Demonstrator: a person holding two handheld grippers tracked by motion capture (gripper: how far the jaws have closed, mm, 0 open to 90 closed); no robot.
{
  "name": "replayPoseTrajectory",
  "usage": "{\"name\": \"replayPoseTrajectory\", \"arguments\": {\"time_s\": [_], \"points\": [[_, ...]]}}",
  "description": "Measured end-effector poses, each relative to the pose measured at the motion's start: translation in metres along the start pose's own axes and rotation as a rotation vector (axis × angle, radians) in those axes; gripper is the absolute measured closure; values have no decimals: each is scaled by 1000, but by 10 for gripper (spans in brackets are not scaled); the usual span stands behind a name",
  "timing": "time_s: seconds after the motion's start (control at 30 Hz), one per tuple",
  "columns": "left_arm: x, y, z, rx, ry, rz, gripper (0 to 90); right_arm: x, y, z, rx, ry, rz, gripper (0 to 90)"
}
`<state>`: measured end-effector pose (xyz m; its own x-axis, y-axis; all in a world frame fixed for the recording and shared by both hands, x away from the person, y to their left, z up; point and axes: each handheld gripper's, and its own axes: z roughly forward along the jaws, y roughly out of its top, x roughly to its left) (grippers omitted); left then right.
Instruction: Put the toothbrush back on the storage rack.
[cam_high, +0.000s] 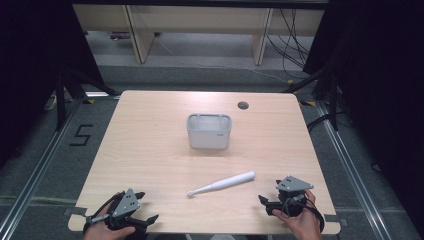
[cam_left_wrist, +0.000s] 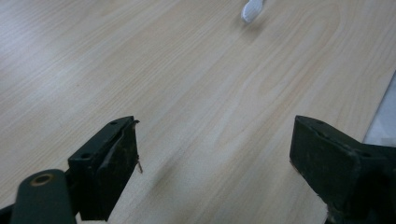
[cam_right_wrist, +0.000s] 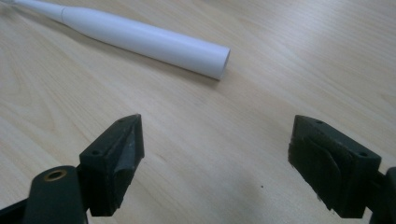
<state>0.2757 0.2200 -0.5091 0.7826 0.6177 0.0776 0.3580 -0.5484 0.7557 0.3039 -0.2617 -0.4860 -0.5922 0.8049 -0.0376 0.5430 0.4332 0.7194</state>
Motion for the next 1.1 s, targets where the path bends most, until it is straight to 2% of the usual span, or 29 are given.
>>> {"name": "replayPoseTrajectory", "arguments": {"time_s": [0.03,0.07,0.2,0.23,0.3,0.37,0.43,0.5,0.57,0.67,0.7,0.87,0.9,0.93,1.0,1.03,1.1], "points": [[0,0,0,0,0,0,147,0,0,0,0,0,0,192],[1,0,0,15,1,7,147,-2,2,1,-22,-4,-47,203],[1,0,0,15,0,8,147,3,6,3,-19,19,-74,232],[1,0,0,15,0,8,147,4,7,4,-23,23,-97,243],[0,0,0,18,13,10,147,7,10,3,-7,32,-104,251],[1,0,0,14,0,9,147,9,13,5,-12,51,-137,262],[1,0,0,14,0,8,147,10,15,5,-13,49,-142,265],[1,0,0,8,-5,-1,147,13,20,5,-14,47,-160,277],[1,-1,0,7,-2,2,147,16,27,7,-11,68,-181,285],[1,0,0,14,-1,8,147,19,32,7,-4,70,-185,285],[1,0,0,15,-1,8,147,21,36,9,-7,78,-212,289],[1,-1,2,7,1,-8,147,29,46,13,16,112,-232,297],[2,0,1,21,-14,3,147,30,49,14,23,119,-250,303],[2,0,1,13,-18,-2,147,34,55,17,34,130,-269,304],[2,0,3,2,-13,-3,147,36,56,19,37,131,-275,305],[2,1,2,7,-16,-6,147,38,65,23,37,142,-316,314],[1,0,4,-4,-11,-10,147,38,67,24,38,148,-323,317]]}}
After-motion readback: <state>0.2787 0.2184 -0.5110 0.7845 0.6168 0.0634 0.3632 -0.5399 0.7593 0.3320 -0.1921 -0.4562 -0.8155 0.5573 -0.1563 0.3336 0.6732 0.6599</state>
